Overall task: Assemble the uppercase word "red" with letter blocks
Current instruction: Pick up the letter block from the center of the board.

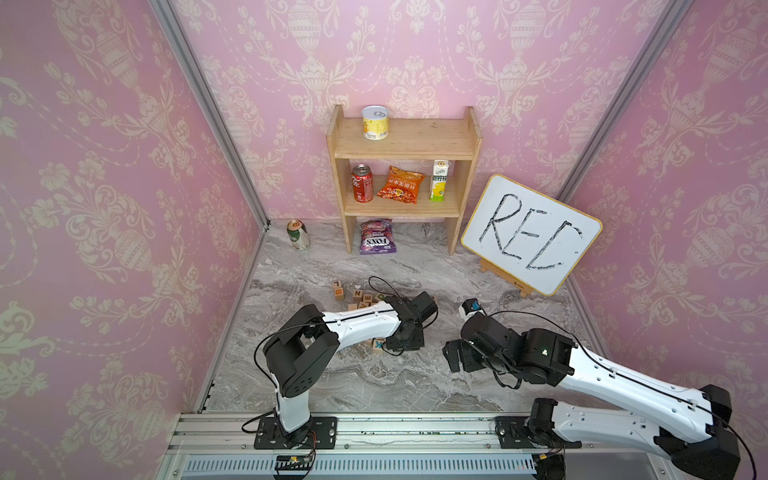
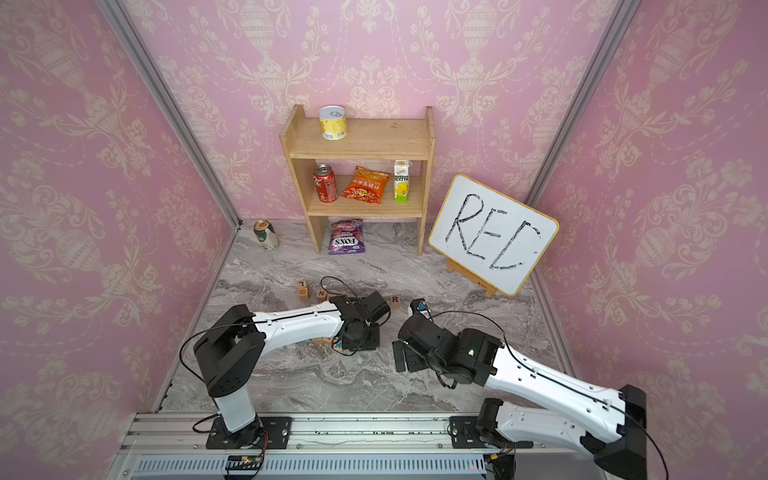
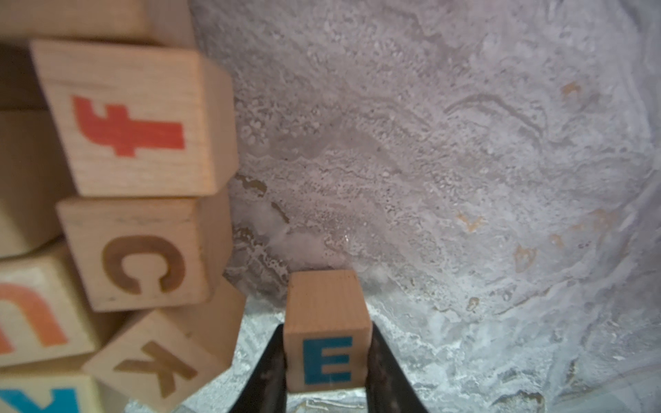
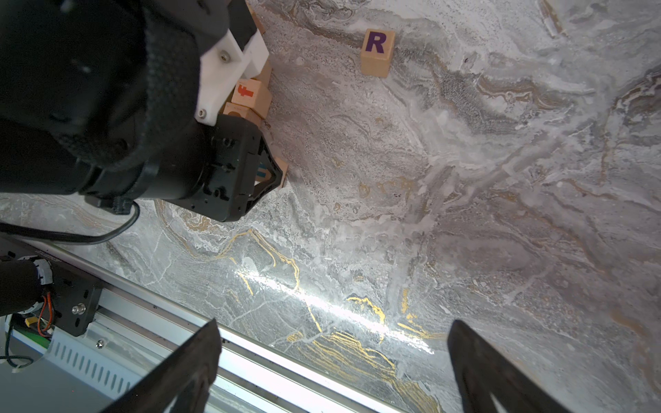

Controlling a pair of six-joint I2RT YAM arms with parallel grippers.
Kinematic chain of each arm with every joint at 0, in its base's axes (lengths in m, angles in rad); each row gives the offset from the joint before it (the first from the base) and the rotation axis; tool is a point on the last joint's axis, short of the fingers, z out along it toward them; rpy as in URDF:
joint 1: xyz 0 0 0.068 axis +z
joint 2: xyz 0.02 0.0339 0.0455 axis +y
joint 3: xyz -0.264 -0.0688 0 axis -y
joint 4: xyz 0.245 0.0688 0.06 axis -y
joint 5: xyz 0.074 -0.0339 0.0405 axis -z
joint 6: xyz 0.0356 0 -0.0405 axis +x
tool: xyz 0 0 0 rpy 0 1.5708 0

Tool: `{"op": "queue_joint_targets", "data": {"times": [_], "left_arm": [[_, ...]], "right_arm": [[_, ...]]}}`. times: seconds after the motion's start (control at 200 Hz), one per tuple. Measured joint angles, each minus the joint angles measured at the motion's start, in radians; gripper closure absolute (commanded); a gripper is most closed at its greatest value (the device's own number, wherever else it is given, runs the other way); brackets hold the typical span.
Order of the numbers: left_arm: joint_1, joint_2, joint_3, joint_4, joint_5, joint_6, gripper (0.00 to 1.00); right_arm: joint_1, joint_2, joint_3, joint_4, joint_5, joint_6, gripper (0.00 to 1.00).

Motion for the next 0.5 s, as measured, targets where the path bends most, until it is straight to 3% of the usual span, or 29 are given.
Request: {"op": "queue_joint_targets", "data": {"times": [0.5], "left_arm": [[0.003,0.046,0.161,-0.056,0.000,0.025,0.86]], "right_arm": [[-0.099,0.004,0.086,0.001,-0.040,-0.070,0.00]]}}
